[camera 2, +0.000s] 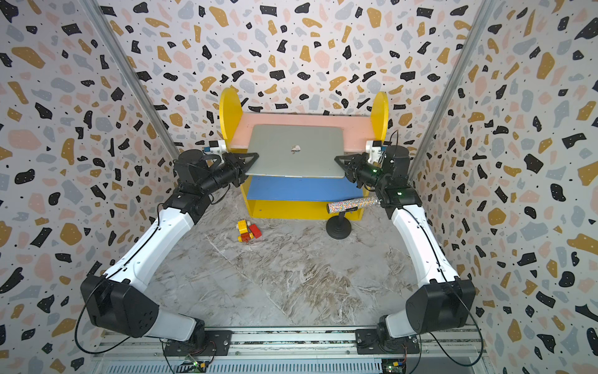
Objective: Close the laptop lid and set it aside
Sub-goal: Place the laptop on the shelf.
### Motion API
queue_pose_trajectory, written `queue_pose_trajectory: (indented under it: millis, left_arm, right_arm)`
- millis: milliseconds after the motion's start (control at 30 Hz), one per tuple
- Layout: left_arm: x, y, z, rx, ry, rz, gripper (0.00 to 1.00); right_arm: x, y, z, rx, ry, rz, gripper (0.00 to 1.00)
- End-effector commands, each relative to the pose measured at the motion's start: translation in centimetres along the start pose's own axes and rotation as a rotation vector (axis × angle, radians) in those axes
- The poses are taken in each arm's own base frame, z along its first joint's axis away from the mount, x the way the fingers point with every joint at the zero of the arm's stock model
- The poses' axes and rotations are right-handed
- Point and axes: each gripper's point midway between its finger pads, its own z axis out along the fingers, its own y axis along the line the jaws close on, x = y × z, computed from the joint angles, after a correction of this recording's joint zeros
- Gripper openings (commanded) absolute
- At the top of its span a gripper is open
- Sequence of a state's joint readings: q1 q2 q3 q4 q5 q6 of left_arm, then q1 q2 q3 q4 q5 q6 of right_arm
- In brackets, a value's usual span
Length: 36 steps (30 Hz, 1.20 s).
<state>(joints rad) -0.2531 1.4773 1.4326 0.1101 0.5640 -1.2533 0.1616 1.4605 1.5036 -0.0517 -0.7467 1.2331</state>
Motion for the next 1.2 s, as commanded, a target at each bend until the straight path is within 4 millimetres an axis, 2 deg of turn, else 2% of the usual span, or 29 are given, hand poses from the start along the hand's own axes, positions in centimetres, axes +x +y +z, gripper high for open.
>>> queue_pose_trajectory:
  millis: [0, 400, 800, 1067, 1167]
  left_arm:
    - [3.9, -6.1, 0.4, 0.214, 0.181, 0.151, 0.12]
    - [2.6, -5.5, 2.5, 0.195, 0.194, 0.098, 0.14]
    - [0.6, -4.9, 3.8, 0.205, 0.190, 0.028, 0.18]
    - [0.2, -4.6, 4.2, 0.197, 0.195, 0.005, 0.40]
    - [0.2, -4.6, 4.1, 0.195, 0.193, 0.004, 0.47]
  right_arm:
    - [3.0, 7.1, -0.3, -0.208, 0.135, -0.170, 0.00]
    - [1.7, 6.4, 0.6, -0.190, 0.126, -0.134, 0.00]
    - [-0.2, 6.7, 1.1, -0.184, 0.098, -0.106, 0.00]
    - [-0.7, 6.5, 1.6, -0.175, 0.099, -0.090, 0.00]
    - [-0.7, 6.4, 1.6, -0.171, 0.098, -0.086, 0.04]
